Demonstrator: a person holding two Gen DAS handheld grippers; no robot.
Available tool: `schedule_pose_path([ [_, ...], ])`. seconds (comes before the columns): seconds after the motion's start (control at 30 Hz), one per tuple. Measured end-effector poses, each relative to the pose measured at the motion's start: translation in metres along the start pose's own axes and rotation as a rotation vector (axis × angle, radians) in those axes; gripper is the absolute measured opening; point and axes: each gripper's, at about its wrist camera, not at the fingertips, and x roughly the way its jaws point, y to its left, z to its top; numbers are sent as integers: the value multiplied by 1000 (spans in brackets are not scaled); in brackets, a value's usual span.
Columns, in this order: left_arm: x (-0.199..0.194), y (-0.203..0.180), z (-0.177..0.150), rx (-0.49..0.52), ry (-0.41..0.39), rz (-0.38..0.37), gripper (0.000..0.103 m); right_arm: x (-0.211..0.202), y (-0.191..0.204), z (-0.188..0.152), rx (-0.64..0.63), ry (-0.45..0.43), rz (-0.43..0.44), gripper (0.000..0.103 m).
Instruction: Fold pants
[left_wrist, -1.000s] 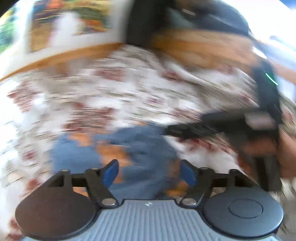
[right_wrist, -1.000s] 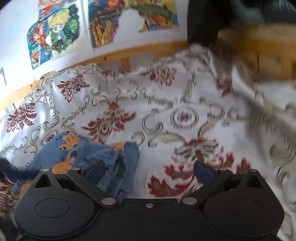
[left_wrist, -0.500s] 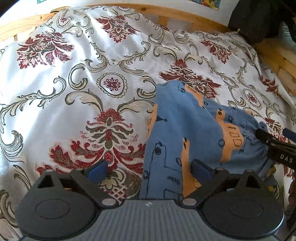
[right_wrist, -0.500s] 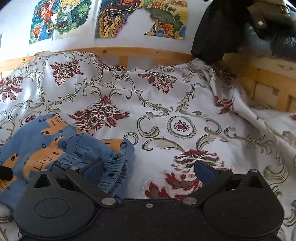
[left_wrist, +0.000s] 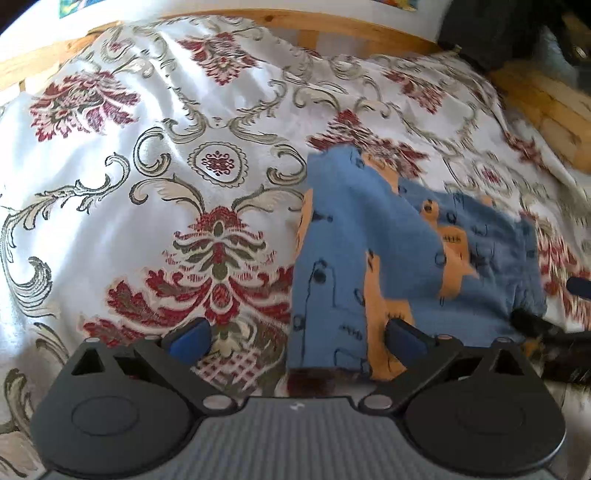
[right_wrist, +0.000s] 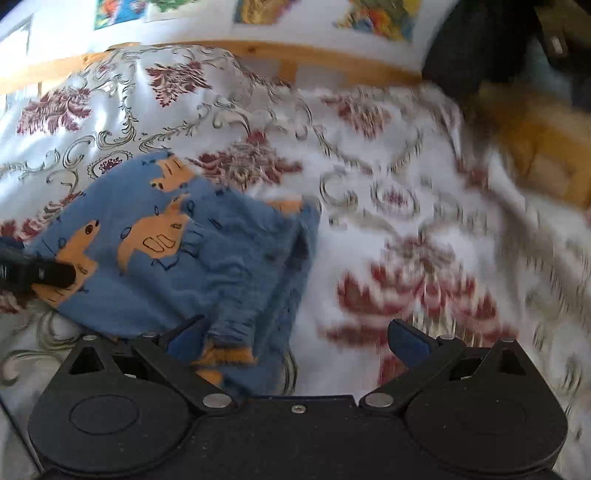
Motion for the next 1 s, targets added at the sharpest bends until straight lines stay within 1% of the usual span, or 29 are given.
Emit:
schedule_pose_path([
  [0.03,-2,0,-3,22,-1,3,102,-3,-2,0,16,13,4,102],
  [0.1,-8,0,-8,61,6,5,102,-10,-5,3,10,37,-2,102],
  [0.2,-16,-3,-13,147,47,37,102,-21,-3,4,-29,27,-34,102],
  [0.23,-22,-3,-12,162,41,49,102,-24,-4,4,-36,-3,-39,102],
  [0.27,-29,-1,-10,162,18,50,102,-28,-5,5,-36,-45,-38,102],
  [0.33,-42,6,1,142,-51,16,102,-35,-6,8,-32,-159,-35,102],
  [0.4,-46,14,24,112,-139,-11,103,-37,-5,12,-31,-288,-54,102],
  [0.43,-43,15,37,96,-168,-18,103,-32,-4,15,-38,-345,-72,102],
  [0.47,-36,15,50,79,-183,-22,103,-23,-2,19,-58,-376,-85,102],
  [0.5,-26,13,65,57,-195,-25,103,-11,0,26,-87,-376,-91,102],
  [0.57,-6,9,83,36,-222,-33,103,11,2,35,-120,-352,-91,102],
  [0.6,5,6,91,32,-226,-17,103,21,1,36,-116,-348,-92,102],
  [0.63,19,4,98,24,-217,20,103,27,0,35,-100,-351,-91,102],
  [0.67,33,2,104,17,-192,53,103,31,-2,33,-80,-352,-87,102],
  [0.7,45,3,108,18,-167,69,103,37,-6,29,-59,-344,-93,102],
  [0.77,69,3,108,27,-136,110,103,48,-12,25,-33,-306,-113,102],
  [0.8,80,5,105,30,-129,124,103,53,-17,25,-12,-290,-105,102],
  [0.87,94,14,96,3,-116,108,103,57,-28,25,48,-270,-82,102],
  [0.93,95,20,90,-32,-141,78,103,60,-31,24,58,-247,-70,102],
  [1.0,93,20,91,-25,-135,77,103,60,-31,24,60,-239,-68,102],
])
